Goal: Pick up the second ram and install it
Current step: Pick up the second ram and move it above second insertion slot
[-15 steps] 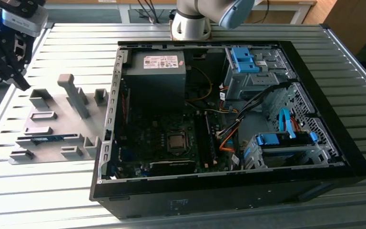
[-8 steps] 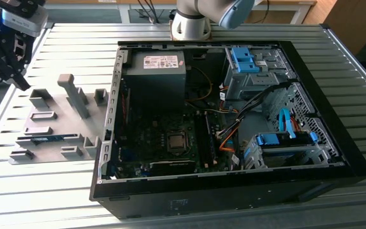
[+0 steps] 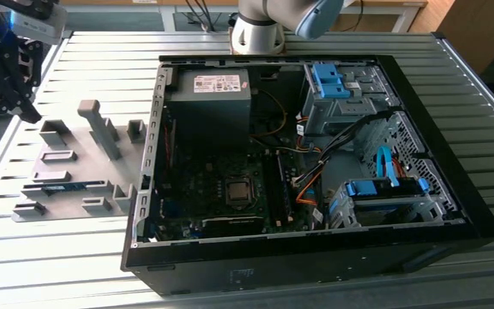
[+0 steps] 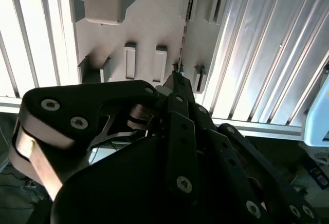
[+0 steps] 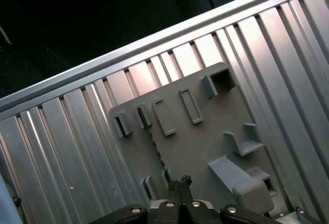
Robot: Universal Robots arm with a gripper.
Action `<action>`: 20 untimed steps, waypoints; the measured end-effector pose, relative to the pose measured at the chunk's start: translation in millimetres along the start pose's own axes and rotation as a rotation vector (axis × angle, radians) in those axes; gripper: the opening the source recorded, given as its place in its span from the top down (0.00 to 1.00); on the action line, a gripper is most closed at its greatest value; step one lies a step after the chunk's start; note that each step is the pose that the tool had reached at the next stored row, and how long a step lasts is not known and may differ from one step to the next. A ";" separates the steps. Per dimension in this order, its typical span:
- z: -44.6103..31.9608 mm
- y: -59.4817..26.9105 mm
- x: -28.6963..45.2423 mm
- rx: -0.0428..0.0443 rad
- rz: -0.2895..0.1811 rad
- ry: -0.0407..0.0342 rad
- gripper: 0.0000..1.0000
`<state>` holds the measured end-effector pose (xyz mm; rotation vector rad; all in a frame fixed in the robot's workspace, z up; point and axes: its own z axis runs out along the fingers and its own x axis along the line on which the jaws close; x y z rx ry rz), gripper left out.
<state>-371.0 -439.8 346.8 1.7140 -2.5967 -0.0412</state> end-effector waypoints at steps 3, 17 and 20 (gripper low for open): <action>2.4 -0.1 0.0 0.0006 -0.056 0.0021 0.89; 19.1 0.8 1.5 0.0106 -0.202 0.0041 0.89; 20.7 0.7 3.0 0.0108 -0.212 0.0045 0.89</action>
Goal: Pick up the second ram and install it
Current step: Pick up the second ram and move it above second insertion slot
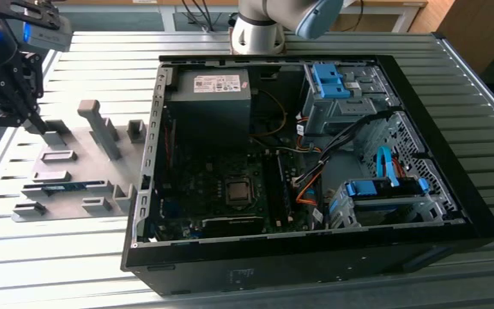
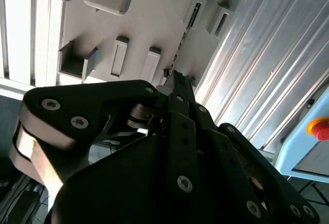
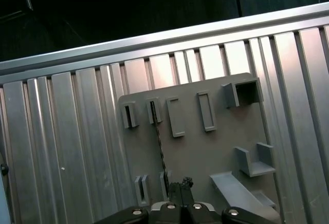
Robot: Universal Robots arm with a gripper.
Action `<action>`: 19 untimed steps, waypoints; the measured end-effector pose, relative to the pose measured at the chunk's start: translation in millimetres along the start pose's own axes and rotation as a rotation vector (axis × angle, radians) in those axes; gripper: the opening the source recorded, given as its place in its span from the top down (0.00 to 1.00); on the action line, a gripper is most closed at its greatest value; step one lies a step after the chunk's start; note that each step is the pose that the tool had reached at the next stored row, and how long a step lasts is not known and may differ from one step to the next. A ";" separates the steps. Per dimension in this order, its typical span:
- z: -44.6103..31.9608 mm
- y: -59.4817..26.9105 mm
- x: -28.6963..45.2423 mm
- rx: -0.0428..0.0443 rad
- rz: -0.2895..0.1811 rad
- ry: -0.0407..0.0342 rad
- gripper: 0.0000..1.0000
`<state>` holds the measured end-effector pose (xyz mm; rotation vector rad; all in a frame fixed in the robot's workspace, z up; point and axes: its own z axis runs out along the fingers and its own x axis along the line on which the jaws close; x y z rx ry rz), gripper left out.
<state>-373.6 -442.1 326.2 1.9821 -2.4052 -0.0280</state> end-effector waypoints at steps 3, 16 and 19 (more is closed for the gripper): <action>0.0 0.3 0.2 0.0004 -0.001 -0.0001 0.89; 0.1 0.5 0.2 0.0006 -0.019 0.0005 0.89; 0.6 0.5 0.2 0.0011 -0.074 0.0020 0.89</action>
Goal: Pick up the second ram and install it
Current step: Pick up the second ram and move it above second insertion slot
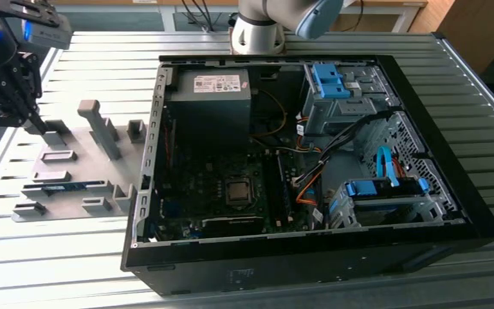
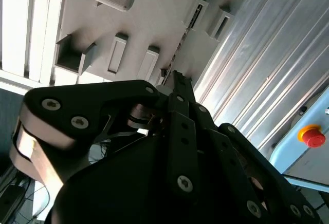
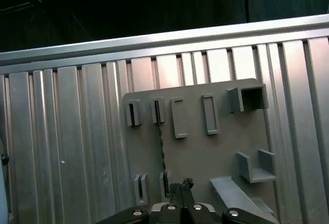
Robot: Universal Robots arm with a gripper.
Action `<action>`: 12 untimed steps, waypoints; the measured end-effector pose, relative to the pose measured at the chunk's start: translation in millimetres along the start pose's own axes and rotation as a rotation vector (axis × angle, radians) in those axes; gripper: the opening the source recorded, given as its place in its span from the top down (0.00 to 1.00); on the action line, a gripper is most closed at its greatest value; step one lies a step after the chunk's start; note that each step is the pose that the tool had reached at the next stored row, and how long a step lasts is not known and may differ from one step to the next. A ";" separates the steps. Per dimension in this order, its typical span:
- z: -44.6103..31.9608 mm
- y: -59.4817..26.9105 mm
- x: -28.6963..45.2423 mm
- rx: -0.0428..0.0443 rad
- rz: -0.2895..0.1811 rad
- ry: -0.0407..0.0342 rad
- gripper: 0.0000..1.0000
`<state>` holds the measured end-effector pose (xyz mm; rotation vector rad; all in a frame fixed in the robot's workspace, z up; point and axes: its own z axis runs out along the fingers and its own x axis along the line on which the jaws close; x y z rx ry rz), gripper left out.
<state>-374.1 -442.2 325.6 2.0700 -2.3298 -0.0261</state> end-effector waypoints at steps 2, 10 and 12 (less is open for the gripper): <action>1.2 0.0 0.0 0.0005 -0.027 0.0020 0.89; 11.9 5.3 0.8 0.0021 -0.031 0.0053 0.89; 14.4 7.0 1.6 0.0028 -0.034 0.0033 0.89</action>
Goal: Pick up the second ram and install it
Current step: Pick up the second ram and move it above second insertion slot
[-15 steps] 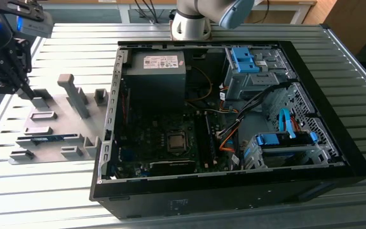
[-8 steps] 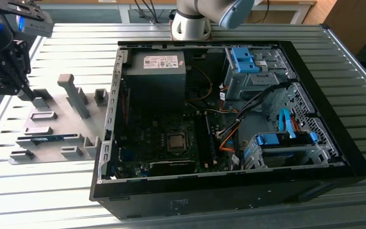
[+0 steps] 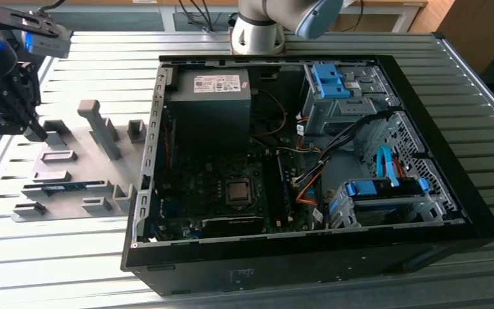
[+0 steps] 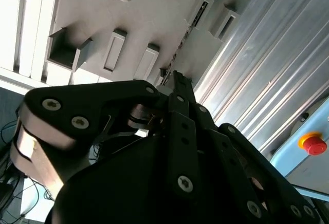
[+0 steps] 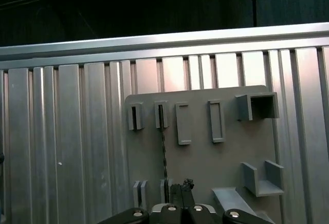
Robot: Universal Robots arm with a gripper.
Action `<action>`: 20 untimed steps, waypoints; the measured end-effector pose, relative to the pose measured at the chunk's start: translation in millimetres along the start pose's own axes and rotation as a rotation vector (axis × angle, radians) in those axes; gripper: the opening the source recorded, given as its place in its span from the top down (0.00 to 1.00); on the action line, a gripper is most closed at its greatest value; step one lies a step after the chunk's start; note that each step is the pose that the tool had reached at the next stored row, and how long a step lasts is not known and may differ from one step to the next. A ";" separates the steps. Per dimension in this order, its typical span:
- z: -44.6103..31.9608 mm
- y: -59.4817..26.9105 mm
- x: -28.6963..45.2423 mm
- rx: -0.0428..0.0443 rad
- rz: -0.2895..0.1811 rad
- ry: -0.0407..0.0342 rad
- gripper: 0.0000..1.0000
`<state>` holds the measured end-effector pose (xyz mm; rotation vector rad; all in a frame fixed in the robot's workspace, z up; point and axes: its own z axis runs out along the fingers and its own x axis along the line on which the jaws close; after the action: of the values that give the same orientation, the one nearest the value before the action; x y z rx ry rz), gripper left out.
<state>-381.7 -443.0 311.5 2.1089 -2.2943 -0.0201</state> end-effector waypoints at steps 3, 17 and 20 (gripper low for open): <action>3.2 3.3 3.0 0.0047 -0.001 -0.0007 0.89; 21.7 12.9 10.4 0.0187 -0.003 -0.0011 0.70; 27.2 14.0 10.6 0.0190 -0.003 -0.0009 0.69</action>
<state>-397.2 -452.6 284.7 2.1218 -2.3010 0.0007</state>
